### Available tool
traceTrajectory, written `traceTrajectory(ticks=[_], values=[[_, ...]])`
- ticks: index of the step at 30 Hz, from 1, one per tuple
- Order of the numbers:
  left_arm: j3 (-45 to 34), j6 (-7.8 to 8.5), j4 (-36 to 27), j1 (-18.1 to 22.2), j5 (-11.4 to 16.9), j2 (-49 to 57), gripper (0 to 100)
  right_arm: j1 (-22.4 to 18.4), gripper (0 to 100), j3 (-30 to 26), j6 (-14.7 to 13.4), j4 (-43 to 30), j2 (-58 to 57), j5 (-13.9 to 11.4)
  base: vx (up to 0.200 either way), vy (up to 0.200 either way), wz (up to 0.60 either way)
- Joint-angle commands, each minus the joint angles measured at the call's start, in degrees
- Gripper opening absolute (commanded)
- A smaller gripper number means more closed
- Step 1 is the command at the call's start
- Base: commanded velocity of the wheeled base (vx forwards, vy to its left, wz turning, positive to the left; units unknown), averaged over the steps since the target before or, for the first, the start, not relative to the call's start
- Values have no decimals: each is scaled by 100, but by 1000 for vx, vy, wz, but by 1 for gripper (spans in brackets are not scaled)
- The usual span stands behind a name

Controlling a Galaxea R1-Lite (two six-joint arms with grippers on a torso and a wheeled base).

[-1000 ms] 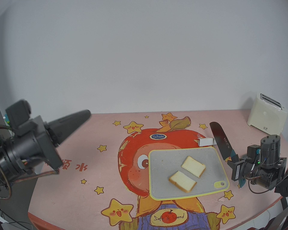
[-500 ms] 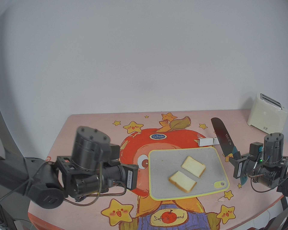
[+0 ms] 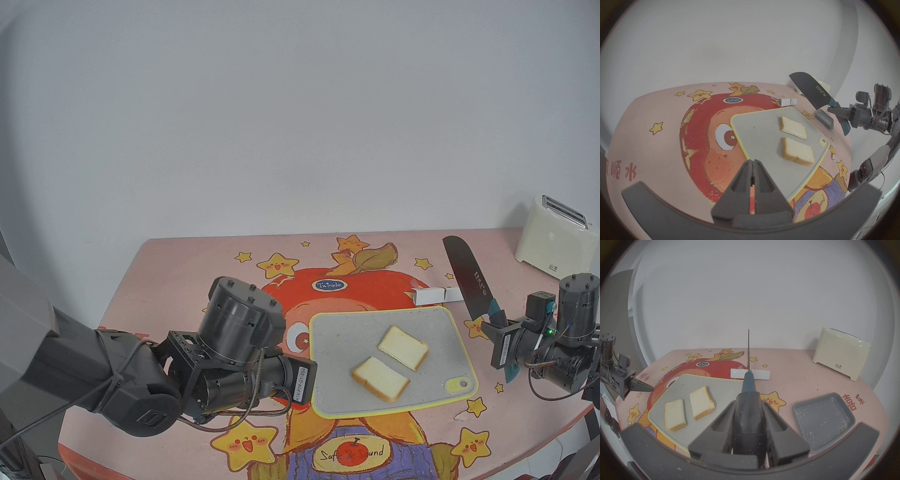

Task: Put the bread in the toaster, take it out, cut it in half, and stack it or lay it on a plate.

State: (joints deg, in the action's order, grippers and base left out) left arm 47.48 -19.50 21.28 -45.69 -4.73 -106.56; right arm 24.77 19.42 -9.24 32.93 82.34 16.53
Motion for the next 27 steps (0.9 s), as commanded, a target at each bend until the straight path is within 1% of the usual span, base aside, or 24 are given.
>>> traceTrajectory(ticks=[1, 7, 14, 27], values=[[112, 8, 16, -28, 7, -331, 0, 10, 0, -8, 1, 3, 2, -1, 0, 0, 0], [209, -1, 16, -28, 25, -550, 0, 1, 0, -8, 1, 3, -42, -1, 0, 0, 0], [253, -1, 16, -10, 16, -550, 0, 1, 0, -8, 1, 3, -25, -1, 0, 0, 0], [86, -1, -2, 43, -28, -515, 0, 1, 0, 0, 1, 3, -86, -1, 0, 0, 0]])
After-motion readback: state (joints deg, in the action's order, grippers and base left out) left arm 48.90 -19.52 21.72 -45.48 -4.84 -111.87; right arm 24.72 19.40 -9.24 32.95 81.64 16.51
